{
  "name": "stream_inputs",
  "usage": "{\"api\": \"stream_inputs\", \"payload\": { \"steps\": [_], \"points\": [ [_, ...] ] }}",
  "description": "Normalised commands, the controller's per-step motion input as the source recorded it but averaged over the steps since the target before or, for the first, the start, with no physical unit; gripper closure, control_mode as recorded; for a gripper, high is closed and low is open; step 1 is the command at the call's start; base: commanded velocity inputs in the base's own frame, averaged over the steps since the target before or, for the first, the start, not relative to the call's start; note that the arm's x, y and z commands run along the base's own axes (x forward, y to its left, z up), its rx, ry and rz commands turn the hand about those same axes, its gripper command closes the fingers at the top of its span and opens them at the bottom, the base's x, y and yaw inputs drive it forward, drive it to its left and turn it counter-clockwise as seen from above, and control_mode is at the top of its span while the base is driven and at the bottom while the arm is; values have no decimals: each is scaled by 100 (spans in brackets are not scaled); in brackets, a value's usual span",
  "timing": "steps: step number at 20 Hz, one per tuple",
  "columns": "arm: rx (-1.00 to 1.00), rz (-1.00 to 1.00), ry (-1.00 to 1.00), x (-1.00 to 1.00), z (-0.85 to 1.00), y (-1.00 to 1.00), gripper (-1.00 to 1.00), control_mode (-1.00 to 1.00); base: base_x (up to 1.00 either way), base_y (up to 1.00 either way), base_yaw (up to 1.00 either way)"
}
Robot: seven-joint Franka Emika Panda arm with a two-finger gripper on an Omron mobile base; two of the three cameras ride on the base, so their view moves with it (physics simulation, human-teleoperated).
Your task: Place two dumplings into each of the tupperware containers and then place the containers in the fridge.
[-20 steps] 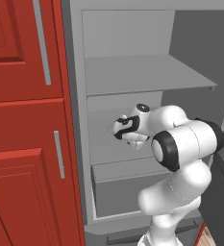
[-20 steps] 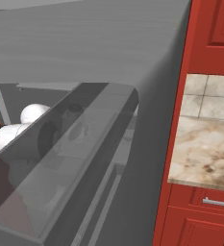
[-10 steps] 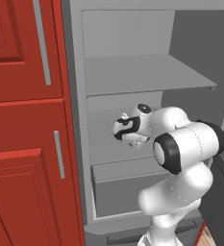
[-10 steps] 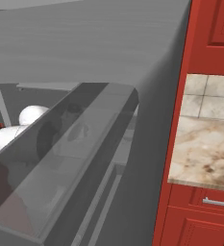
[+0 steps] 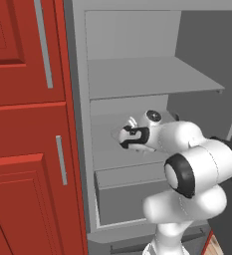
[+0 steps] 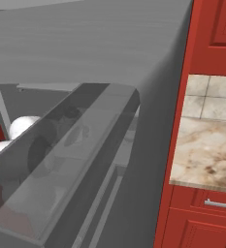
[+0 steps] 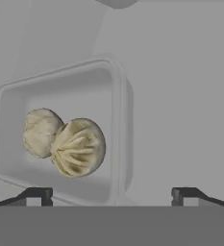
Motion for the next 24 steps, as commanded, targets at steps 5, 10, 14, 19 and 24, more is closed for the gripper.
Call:
{"api": "stream_inputs", "payload": {
  "steps": [5, 10, 14, 19, 24],
  "points": [
    [0, 0, 8, -8, 47, -2, -100, -100, 0, 0, 0],
    [0, 0, 8, -32, 14, -4, -100, -100, 0, 0, 0],
    [0, 0, 0, -56, 0, -10, -100, -100, 0, 0, 0],
    [0, 0, 0, -80, 10, -13, -100, -100, 0, 0, 0],
    [0, -1, 1, -71, 29, -11, -100, -100, 0, 0, 0]
  ]
}}
